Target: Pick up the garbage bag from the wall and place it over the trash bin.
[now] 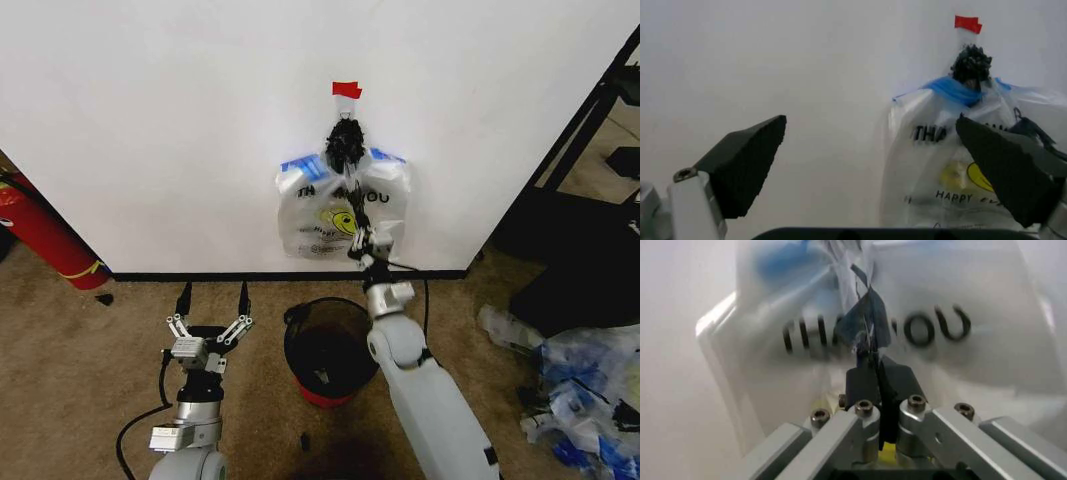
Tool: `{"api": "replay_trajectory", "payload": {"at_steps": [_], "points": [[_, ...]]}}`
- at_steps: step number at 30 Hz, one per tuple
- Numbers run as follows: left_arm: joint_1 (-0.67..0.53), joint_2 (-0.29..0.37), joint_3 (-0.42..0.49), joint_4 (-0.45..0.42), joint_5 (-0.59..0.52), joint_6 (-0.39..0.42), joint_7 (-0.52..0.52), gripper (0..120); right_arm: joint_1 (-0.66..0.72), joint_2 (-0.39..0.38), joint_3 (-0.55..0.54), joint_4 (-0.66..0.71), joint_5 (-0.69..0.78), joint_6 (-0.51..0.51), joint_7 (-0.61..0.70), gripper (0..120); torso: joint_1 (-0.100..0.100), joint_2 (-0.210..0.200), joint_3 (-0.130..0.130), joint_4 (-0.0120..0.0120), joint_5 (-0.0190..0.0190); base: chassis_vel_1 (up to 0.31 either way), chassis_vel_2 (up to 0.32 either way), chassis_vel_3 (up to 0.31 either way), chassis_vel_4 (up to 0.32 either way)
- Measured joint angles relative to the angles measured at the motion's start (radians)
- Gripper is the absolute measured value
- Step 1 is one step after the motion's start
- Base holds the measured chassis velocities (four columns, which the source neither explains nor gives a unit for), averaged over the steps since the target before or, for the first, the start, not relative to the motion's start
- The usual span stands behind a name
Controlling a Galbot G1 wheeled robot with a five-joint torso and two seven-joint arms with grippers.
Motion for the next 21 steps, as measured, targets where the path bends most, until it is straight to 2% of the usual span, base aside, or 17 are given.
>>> {"api": "replay_trajectory", "payload": {"at_steps": [7, 21], "points": [[0.007, 0.001, 0.003, -0.008, 0.0, -0.002, 0.0, 100, -0.058, -0.012, 0.02, 0.022, 0.002, 0.029, -0.033, 0, 0.0, 0.0, 0.0, 0.0002, 0.0001, 0.0, 0.0, 0.0, 0.0], [0.035, 0.009, 0.009, -0.037, -0.01, -0.021, 0.001, 100, -0.294, -0.024, 0.106, 0.062, 0.004, 0.166, -0.172, 0, 0.0, 0.0, 0.0, 0.0, 0.0001, 0.0, 0.0, 0.0, 0.0]]}}
